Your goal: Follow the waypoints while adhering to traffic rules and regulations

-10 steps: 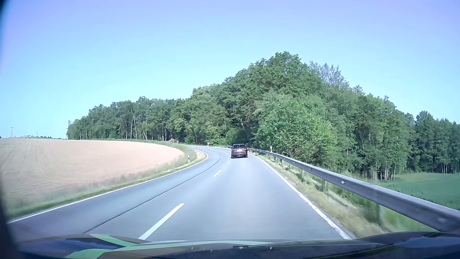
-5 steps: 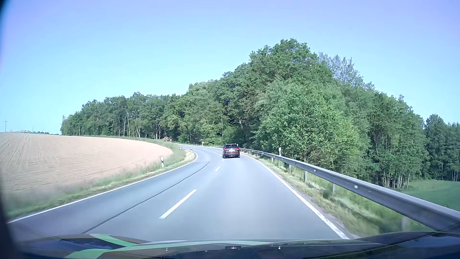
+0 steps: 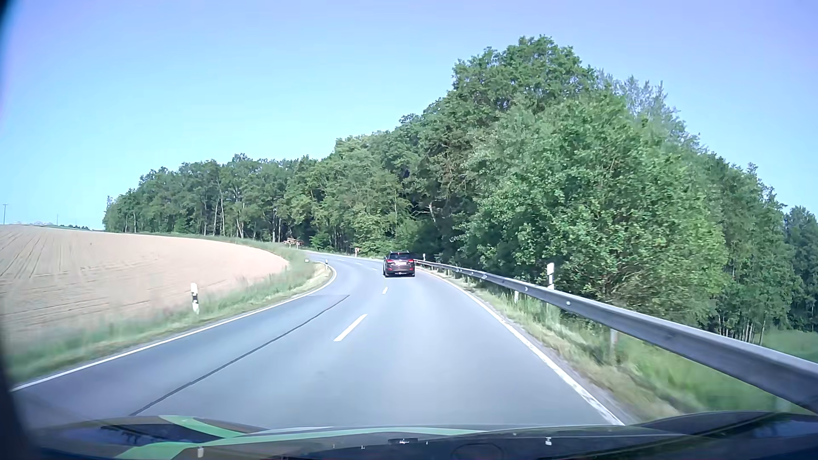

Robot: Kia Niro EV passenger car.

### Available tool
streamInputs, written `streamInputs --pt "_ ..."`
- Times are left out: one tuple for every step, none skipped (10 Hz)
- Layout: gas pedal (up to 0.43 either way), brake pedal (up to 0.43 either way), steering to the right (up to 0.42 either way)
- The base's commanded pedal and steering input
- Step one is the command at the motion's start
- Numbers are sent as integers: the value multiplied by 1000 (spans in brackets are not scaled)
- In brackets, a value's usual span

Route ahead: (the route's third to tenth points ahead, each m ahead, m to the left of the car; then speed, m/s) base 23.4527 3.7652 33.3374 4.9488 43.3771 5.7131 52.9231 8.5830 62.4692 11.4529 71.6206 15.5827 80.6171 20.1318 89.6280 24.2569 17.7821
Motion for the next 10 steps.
streamInputs --pt "87 0 -20" --pt "87 0 -21" --pt "87 0 -21" --pt "87 0 -21" --pt "87 0 -21" --pt "98 0 -21" --pt "98 0 -21" --pt "110 0 -21" --pt "118 0 -21" --pt "130 0 -21"
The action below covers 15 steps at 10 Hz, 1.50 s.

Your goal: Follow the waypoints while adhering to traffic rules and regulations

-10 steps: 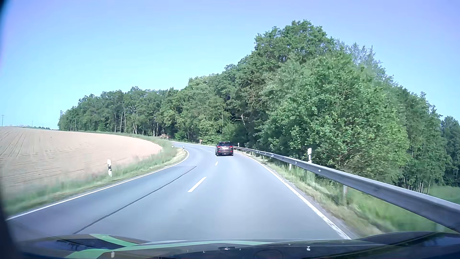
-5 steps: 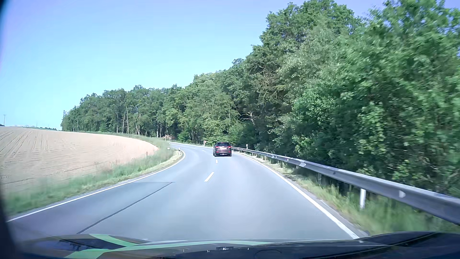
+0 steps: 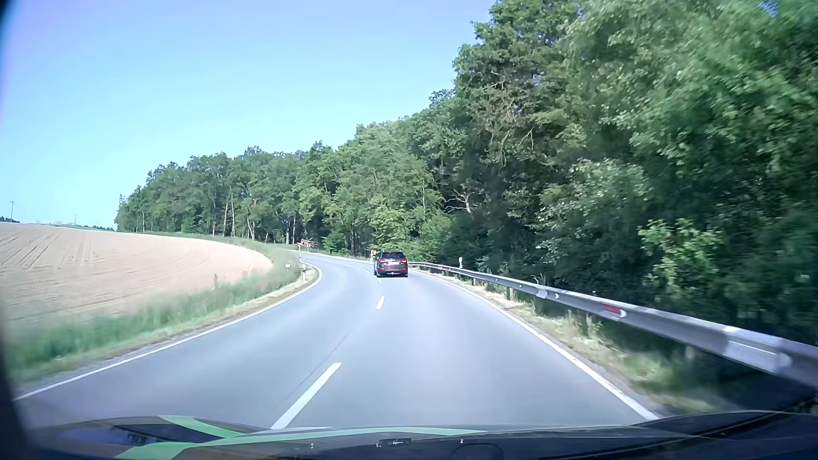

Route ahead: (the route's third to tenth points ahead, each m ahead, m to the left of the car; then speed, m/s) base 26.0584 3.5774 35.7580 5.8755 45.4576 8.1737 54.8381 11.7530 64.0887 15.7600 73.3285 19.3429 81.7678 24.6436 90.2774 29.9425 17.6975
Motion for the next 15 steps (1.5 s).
streamInputs --pt "150 0 -21" --pt "157 0 -21" --pt "157 0 -21" --pt "169 0 -21" --pt "169 0 -21" --pt "177 0 -22" --pt "177 0 -26" --pt "150 0 -32" --pt "130 0 -37" --pt "130 0 -38" --pt "130 0 -38" --pt "130 0 -39" --pt "130 0 -40" --pt "118 0 -40" --pt "110 0 -40"
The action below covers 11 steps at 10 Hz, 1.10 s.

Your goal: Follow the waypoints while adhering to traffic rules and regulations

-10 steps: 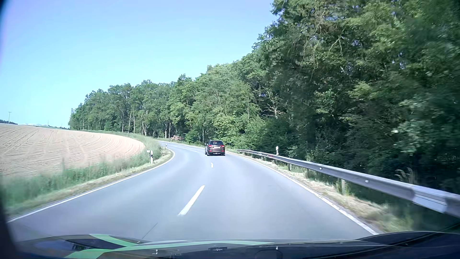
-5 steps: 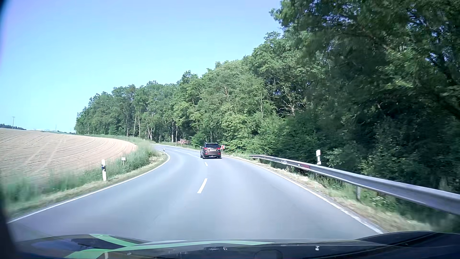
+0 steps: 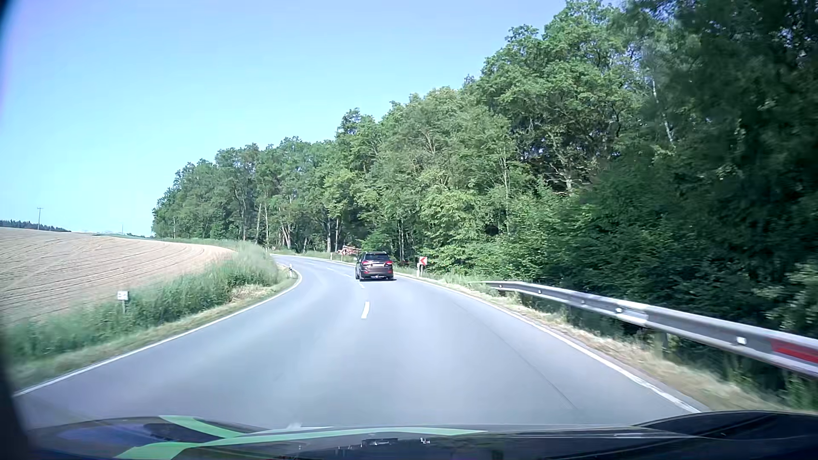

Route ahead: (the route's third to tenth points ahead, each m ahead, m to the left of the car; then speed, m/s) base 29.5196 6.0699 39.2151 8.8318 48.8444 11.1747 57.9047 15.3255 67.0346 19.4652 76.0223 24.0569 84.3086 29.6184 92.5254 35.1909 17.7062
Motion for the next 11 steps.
streamInputs --pt "110 0 -40" --pt "118 0 -40" --pt "130 0 -40" --pt "130 0 -40" --pt "118 0 -40" --pt "98 0 -40" --pt "59 0 -39" --pt "47 0 -38" --pt "47 0 -37" --pt "47 0 -35" --pt "67 0 -33"
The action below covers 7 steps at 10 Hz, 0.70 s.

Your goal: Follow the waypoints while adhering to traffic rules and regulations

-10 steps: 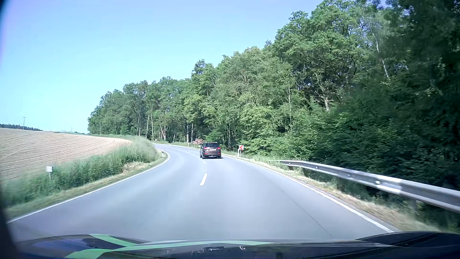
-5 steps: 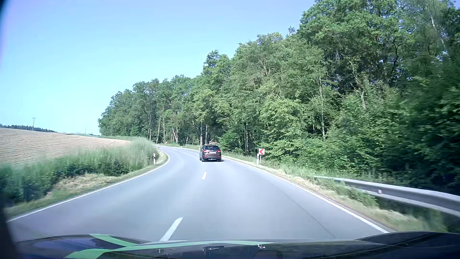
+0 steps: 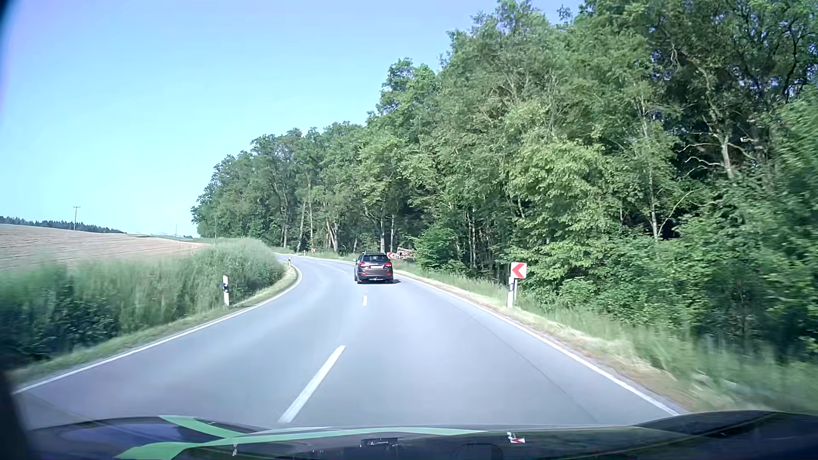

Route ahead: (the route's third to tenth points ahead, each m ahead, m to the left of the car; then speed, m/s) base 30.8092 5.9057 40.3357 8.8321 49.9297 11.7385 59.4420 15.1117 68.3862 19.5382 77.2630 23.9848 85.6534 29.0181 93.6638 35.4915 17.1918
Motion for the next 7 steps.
streamInputs --pt "110 0 -33" --pt "138 0 -32" --pt "138 0 -33" --pt "138 0 -33" --pt "138 0 -32" --pt "138 0 -32" --pt "118 0 -33"
